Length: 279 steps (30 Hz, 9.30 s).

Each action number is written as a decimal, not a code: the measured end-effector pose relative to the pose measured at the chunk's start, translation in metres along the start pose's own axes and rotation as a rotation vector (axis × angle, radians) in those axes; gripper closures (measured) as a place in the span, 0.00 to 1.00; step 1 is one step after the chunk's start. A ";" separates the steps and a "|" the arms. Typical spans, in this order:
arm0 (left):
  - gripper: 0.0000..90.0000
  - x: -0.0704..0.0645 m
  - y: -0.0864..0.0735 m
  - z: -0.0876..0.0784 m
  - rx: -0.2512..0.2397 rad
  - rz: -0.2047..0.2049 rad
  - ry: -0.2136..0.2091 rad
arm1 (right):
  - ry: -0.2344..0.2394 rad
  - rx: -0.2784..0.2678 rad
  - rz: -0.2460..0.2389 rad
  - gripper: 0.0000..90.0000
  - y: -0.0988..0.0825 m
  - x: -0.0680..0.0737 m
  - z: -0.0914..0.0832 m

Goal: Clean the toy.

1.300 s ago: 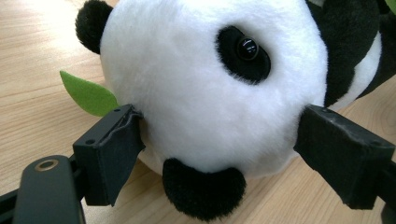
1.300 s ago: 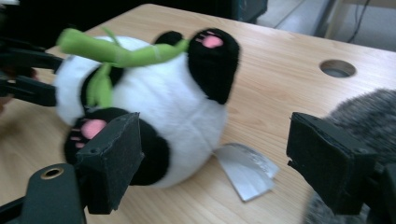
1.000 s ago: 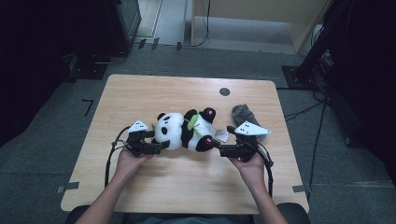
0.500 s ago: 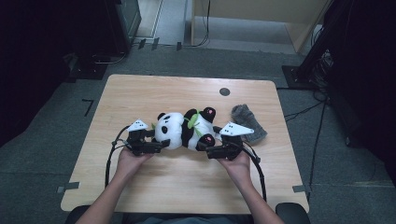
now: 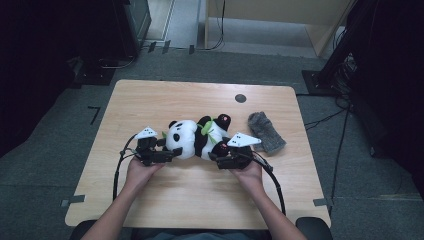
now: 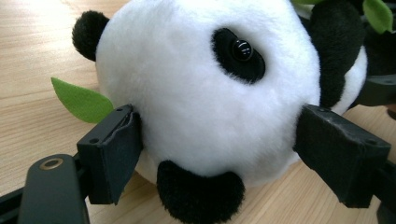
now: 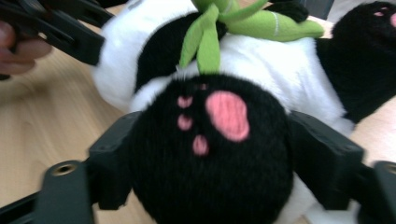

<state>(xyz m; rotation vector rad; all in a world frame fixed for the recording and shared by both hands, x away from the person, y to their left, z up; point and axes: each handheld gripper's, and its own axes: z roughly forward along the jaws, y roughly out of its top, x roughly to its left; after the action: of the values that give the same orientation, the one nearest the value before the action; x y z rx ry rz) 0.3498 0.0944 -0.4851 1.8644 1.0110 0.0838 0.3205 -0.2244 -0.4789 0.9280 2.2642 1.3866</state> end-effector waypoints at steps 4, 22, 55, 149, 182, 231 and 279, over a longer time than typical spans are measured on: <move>0.18 0.001 0.001 0.001 -0.006 -0.001 0.002 | -0.002 -0.021 -0.011 0.31 -0.002 -0.007 0.004; 0.14 0.000 0.006 -0.020 -0.084 0.115 -0.035 | -0.031 0.023 0.073 0.66 0.043 -0.016 -0.026; 0.59 -0.013 0.014 -0.028 -0.085 0.196 -0.055 | 0.022 -0.067 0.040 0.20 0.053 -0.016 -0.049; 0.34 -0.021 0.022 -0.036 -0.099 0.076 -0.059 | 0.025 0.015 0.024 0.36 0.030 -0.001 -0.025; 0.54 -0.024 0.018 -0.030 -0.044 0.106 -0.038 | 0.087 0.072 0.115 0.20 0.038 -0.009 -0.035; 0.25 -0.003 0.002 -0.003 0.060 0.001 -0.027 | 0.057 0.123 0.242 0.26 0.018 -0.024 -0.015; 0.21 -0.008 0.028 -0.008 -0.048 0.093 0.046 | -0.443 -0.064 0.158 0.34 -0.004 -0.080 -0.057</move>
<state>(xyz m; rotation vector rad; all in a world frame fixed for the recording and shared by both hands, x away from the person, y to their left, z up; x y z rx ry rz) 0.3576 0.0896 -0.4562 1.8727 0.9457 0.2056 0.3449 -0.3175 -0.4606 1.2702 1.8397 1.1633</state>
